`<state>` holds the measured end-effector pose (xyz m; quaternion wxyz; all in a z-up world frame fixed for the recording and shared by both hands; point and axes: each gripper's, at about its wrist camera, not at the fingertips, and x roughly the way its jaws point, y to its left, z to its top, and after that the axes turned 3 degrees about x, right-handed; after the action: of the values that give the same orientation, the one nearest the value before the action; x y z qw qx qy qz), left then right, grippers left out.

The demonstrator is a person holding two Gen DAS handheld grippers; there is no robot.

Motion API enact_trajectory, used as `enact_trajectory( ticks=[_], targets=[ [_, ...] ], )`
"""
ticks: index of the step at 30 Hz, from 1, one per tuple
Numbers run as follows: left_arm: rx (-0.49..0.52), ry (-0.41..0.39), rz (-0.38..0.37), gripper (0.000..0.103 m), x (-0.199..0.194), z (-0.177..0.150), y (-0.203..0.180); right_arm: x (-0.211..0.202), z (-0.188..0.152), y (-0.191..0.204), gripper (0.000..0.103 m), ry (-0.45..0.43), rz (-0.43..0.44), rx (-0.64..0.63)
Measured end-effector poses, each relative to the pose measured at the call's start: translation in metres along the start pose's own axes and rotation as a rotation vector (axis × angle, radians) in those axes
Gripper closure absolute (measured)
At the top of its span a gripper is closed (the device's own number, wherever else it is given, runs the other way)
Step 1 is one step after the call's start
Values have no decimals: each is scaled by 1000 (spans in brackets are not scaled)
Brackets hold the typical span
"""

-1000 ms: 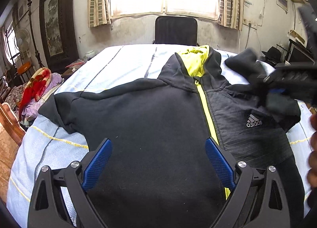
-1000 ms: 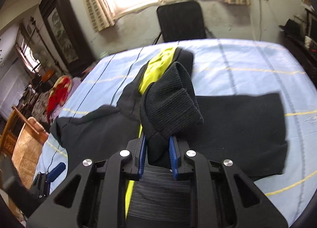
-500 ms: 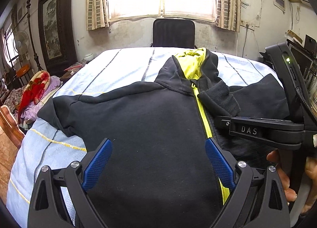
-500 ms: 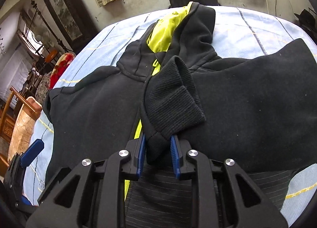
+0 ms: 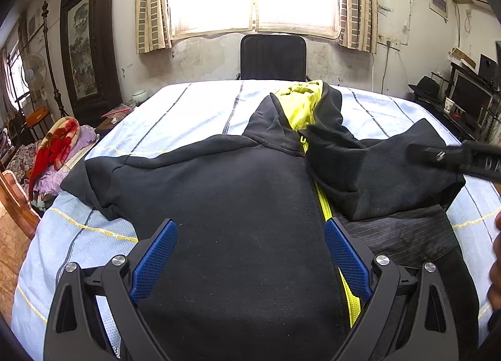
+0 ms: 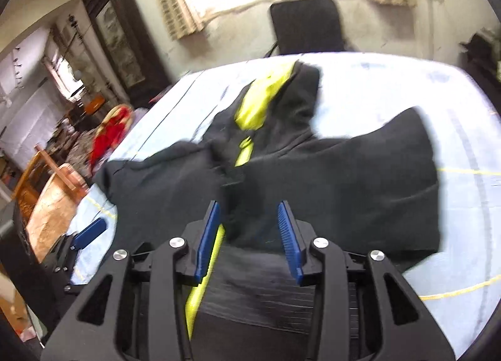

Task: Fold large clothes

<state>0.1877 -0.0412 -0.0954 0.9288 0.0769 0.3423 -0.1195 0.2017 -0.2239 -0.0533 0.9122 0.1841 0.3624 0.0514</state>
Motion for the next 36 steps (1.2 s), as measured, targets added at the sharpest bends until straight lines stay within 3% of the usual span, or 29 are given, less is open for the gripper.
enact_trajectory(
  ticks=[6,10,13,15,19,24,31,33,35,36],
  targets=[
    [7,-3,-2,7,0,0,-1,-1,-1,-56,86,-13,-120,118],
    [3,11,-13,7,2,0,-1,35,-19,-86,88,143,-127,212],
    [8,9,-6,7,1,0,-2,32,-21,-79,89,127,-149,164],
    [23,2,-1,7,-1,-1,-4,23,-24,-75,86,116,-100,180],
    [34,14,-32,7,-5,3,-4,-13,-28,-72,86,24,-84,177],
    [-24,120,-132,7,12,24,17,-47,-29,-88,86,-16,-79,196],
    [-39,274,-162,8,65,44,7,-79,-37,-106,81,-53,-71,211],
    [-37,312,-126,8,84,43,-1,-82,-41,-110,80,-44,-73,213],
    [-53,335,-116,12,97,41,-5,-84,-43,-112,80,-34,-79,212],
    [-72,331,-119,22,100,42,-5,-85,-43,-113,80,-29,-85,210]
  ],
)
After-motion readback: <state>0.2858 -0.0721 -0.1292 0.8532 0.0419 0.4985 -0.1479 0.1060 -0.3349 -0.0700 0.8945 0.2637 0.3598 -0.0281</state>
